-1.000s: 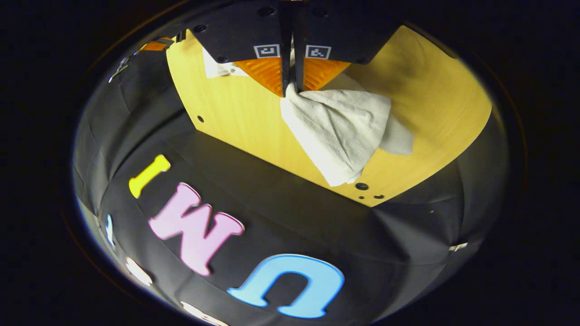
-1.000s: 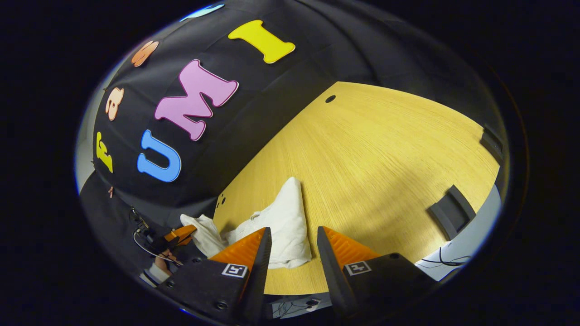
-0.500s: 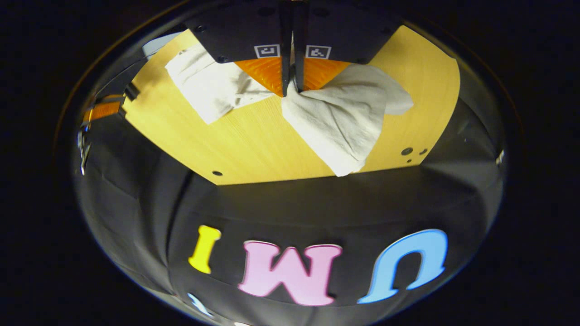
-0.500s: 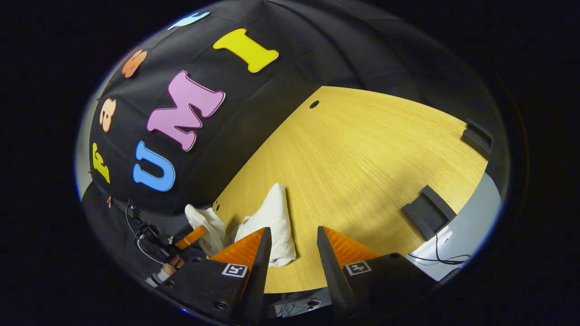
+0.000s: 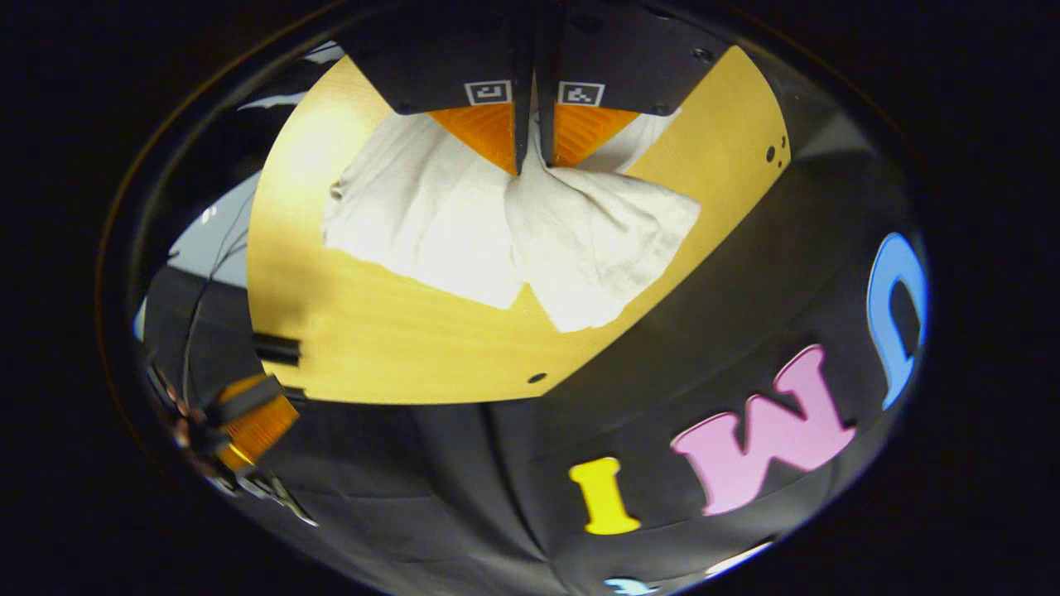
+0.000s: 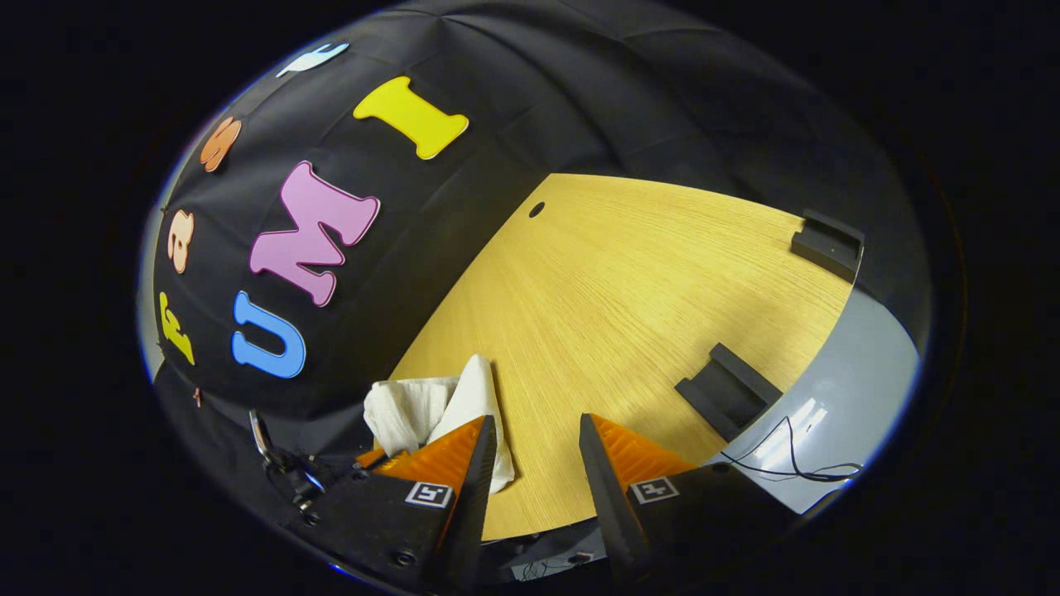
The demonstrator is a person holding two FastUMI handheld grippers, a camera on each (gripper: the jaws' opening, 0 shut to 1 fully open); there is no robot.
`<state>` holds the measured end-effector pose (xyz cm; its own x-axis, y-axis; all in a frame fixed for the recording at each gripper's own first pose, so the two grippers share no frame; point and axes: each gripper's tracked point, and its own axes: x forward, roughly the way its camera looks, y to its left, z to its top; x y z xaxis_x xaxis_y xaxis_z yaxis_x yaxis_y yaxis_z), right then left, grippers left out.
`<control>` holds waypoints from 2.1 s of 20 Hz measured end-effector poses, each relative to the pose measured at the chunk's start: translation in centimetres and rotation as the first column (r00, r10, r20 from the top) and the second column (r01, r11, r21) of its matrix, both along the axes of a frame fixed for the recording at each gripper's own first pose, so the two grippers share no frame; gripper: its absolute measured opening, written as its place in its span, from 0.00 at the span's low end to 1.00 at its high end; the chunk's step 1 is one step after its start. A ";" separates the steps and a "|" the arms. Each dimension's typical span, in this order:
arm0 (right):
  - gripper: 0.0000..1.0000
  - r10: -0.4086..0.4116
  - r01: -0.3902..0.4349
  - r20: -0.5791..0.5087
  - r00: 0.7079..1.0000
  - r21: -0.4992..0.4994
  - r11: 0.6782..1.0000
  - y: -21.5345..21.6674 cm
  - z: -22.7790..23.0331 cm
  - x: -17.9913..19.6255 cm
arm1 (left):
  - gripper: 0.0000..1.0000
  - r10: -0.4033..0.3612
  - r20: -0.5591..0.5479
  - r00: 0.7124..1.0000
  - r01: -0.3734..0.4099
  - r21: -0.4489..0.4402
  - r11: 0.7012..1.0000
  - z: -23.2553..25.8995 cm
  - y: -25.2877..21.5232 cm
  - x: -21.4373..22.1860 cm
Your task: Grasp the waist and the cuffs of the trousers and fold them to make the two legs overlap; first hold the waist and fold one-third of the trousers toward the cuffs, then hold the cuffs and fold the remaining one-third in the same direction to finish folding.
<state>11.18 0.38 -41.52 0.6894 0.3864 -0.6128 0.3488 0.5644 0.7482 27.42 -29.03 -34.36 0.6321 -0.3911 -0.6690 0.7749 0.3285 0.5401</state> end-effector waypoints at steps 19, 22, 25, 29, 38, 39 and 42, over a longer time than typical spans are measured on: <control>0.63 -0.011 0.012 -0.030 1.000 0.037 0.999 0.0 -0.6 0.0 | 0.86 0.011 -0.041 0.999 -0.012 -0.019 1.000 2.4 -0.1 -3.0; 0.63 0.012 -0.011 -0.026 1.000 0.039 0.999 0.7 -0.4 0.1 | 0.86 0.088 -0.053 0.995 -0.093 -0.090 0.992 4.1 0.9 -2.7; 0.63 0.060 -0.059 -0.032 0.998 0.028 0.998 1.9 -0.5 -0.3 | 0.86 0.172 -0.088 0.981 -0.185 -0.179 0.966 5.7 1.8 -2.3; 0.63 0.121 -0.120 -0.008 0.993 0.037 0.992 4.2 0.6 0.0 | 0.86 0.273 -0.125 0.954 -0.298 -0.294 0.908 8.3 3.9 -2.5; 0.63 0.206 -0.210 0.054 0.977 0.079 0.974 9.9 3.2 0.6 | 0.87 0.417 -0.156 0.896 -0.437 -0.483 0.759 13.0 10.2 -4.6; 0.63 0.213 -0.217 0.053 0.976 0.083 0.973 10.4 3.3 0.5 | 0.87 0.442 -0.173 0.880 -0.465 -0.499 0.731 13.2 11.2 -5.1; 0.63 0.241 -0.245 0.058 0.969 0.085 0.966 12.0 3.7 0.1 | 0.87 0.513 -0.217 0.831 -0.541 -0.530 0.653 13.3 14.4 -6.0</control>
<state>11.28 12.42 -37.87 0.5947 0.5986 -0.5367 0.1731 0.5566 0.8126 21.39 -14.66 -21.01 0.8238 -0.3043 -0.4783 0.3957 0.9129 0.1006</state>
